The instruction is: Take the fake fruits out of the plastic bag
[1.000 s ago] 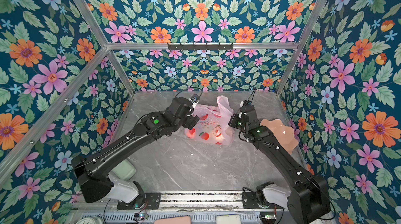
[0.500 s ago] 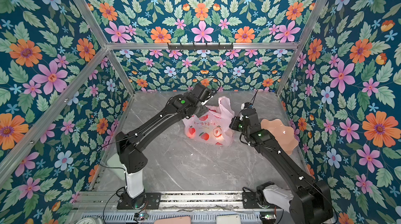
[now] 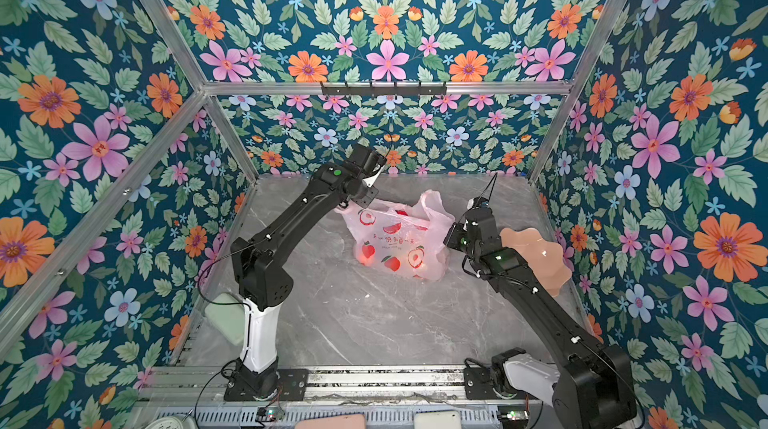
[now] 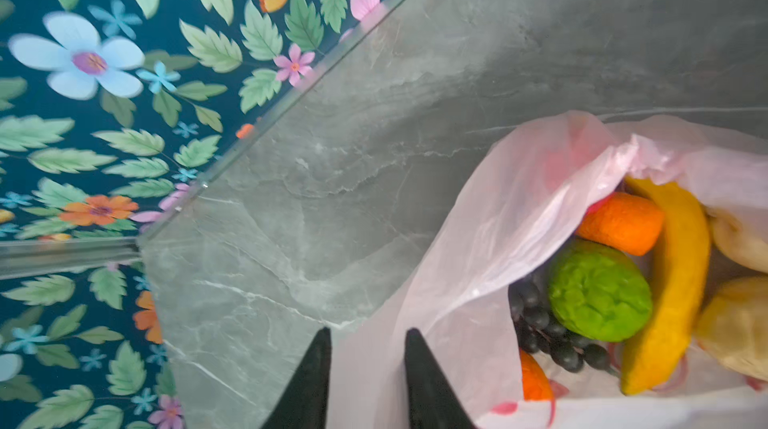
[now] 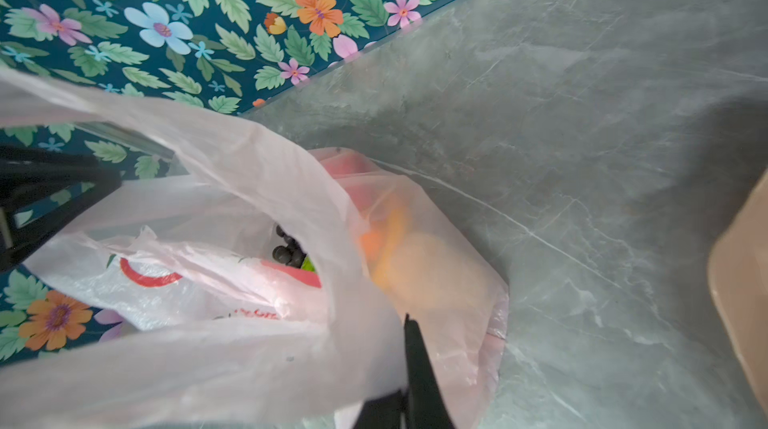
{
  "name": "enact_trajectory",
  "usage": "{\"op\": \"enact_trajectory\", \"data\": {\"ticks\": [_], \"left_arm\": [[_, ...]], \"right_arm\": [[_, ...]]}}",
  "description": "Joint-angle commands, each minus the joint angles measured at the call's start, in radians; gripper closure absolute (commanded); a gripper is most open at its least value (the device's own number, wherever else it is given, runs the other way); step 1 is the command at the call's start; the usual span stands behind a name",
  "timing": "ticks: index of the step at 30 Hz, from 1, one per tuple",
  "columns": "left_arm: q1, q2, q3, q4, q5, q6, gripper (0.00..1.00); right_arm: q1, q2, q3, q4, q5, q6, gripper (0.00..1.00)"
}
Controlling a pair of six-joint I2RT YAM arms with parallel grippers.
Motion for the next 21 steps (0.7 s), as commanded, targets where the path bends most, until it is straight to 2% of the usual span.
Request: {"op": "enact_trajectory", "data": {"ticks": [1,5,11,18,20,21], "left_arm": [[0.038,-0.056,-0.067,0.009,0.238,-0.111,0.87],[0.061,-0.156,-0.206,0.119,0.354,-0.167,1.00],[0.096,-0.284,-0.352,0.262,0.382,-0.281,1.00],[0.096,-0.352,-0.424,0.308,0.347,-0.324,1.00],[0.095,-0.368,-0.434,0.322,0.325,-0.349,1.00],[0.095,-0.374,-0.437,0.329,0.314,-0.370,1.00]], "right_arm": [[0.000,0.026,0.016,0.028,-0.033,-0.002,1.00],[-0.001,0.060,0.042,0.041,-0.039,-0.002,1.00],[-0.002,0.095,0.081,0.038,-0.061,-0.013,1.00],[-0.001,0.086,0.109,-0.008,-0.078,-0.032,1.00],[-0.001,0.075,0.133,-0.047,-0.086,-0.051,0.87],[-0.001,0.068,0.145,-0.067,-0.096,-0.062,0.75]]}}
